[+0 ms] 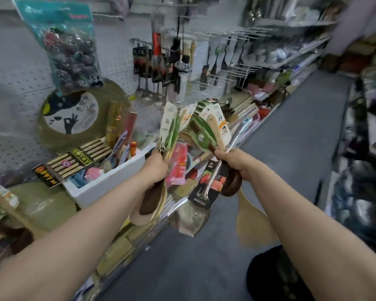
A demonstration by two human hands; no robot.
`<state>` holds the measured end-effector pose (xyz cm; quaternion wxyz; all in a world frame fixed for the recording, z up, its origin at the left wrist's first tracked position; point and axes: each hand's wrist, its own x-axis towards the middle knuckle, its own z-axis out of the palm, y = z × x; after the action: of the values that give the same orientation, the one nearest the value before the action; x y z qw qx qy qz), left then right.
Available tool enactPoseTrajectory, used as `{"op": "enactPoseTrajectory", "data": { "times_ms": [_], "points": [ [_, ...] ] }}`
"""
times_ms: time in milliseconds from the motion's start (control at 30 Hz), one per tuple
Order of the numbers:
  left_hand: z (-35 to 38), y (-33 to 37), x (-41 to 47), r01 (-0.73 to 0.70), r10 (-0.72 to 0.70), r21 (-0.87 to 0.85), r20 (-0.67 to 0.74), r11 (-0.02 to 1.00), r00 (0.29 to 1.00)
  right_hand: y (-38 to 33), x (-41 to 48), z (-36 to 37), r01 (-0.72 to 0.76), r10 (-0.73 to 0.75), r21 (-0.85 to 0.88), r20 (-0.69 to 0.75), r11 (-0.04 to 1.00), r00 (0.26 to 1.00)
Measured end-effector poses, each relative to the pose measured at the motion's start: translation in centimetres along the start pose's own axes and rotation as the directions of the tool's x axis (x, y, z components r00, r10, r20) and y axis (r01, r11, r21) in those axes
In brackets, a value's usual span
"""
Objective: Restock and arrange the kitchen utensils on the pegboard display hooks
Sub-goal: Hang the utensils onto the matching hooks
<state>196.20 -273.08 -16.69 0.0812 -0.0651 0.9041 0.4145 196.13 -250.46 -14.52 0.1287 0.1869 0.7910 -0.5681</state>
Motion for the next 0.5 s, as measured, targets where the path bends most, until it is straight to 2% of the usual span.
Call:
{"op": "enactPoseTrajectory", "data": {
  "times_ms": [200,400,500],
  "points": [
    [7.9,8.3,4.7,-0.071,0.068,0.037,0.069,0.997,0.995,1.0,4.9,-10.6,-0.033,0.034,0.021,-0.059,0.999,0.998],
    [13.8,14.3,9.1,-0.111,0.1,0.102,0.108,0.989,0.989,1.9,9.4,-17.8,-0.047,0.059,0.101,-0.123,0.994,0.991],
    [16.2,16.6,12.1,-0.138,0.131,0.049,0.122,0.989,0.984,2.2,12.3,-20.2,-0.071,0.094,0.163,-0.138,0.984,0.986]
  ]
}}
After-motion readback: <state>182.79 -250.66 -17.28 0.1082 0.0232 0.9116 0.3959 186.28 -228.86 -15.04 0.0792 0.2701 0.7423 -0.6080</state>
